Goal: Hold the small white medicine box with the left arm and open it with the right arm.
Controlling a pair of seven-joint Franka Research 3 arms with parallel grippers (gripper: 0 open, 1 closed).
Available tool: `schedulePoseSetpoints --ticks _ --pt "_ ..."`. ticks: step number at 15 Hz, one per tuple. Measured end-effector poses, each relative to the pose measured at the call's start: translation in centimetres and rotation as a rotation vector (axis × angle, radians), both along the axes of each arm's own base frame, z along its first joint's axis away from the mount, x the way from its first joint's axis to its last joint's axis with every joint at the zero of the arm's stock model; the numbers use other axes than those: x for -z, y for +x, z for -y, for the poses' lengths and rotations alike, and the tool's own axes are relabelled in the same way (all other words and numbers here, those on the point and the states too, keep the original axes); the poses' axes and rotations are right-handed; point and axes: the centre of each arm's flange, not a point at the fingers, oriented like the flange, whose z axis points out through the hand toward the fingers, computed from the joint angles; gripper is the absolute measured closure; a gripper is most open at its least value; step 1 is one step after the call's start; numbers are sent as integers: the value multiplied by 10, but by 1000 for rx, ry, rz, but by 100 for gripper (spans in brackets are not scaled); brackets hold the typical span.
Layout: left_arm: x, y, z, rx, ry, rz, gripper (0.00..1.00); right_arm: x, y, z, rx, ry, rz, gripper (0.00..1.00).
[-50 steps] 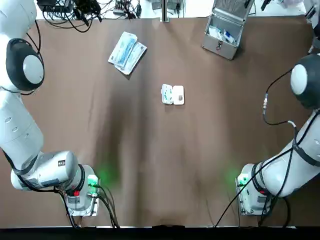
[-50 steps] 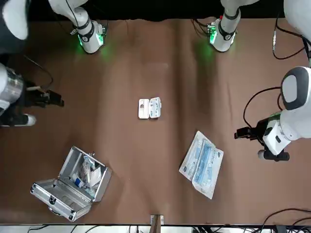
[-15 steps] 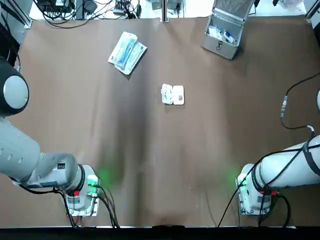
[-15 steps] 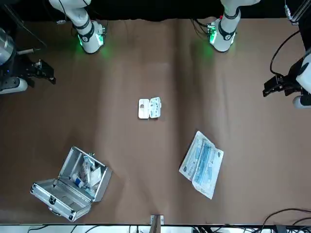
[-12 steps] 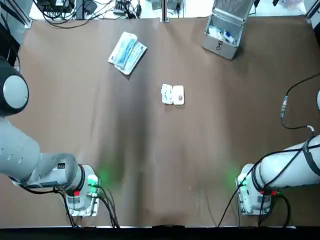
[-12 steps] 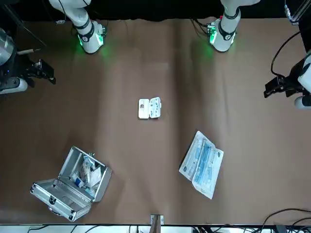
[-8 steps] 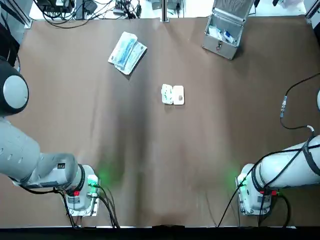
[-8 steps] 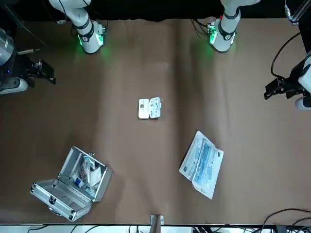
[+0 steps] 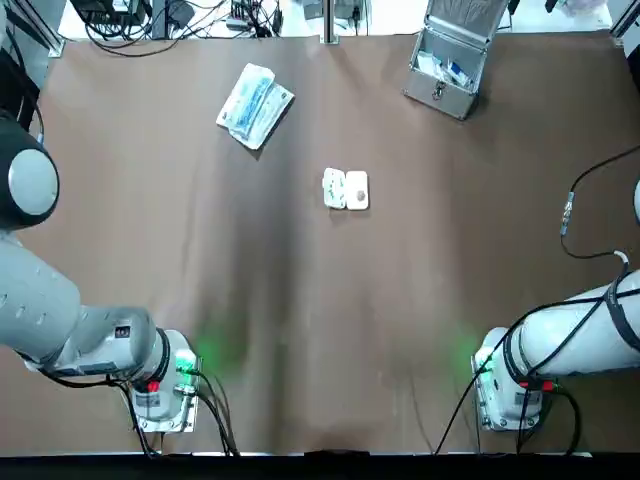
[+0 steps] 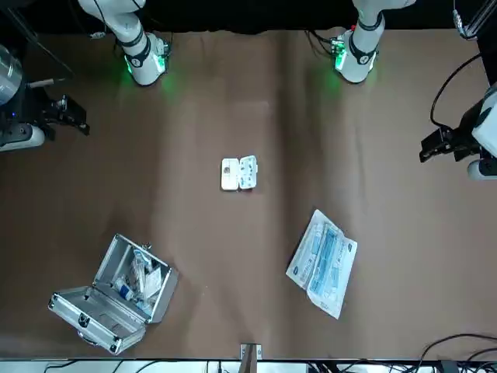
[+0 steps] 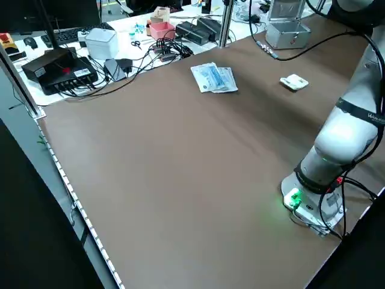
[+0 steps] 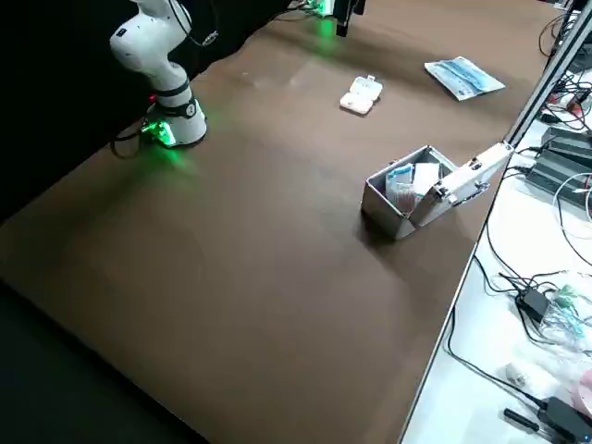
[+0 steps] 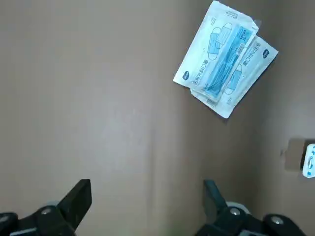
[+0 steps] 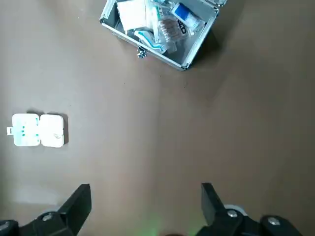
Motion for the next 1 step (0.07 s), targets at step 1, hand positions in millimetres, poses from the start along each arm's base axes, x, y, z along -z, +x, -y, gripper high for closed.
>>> schedulePoseSetpoints --ticks 1 --pt "0 0 0 0 0 0 0 0 0 0 -1 0 0 1"
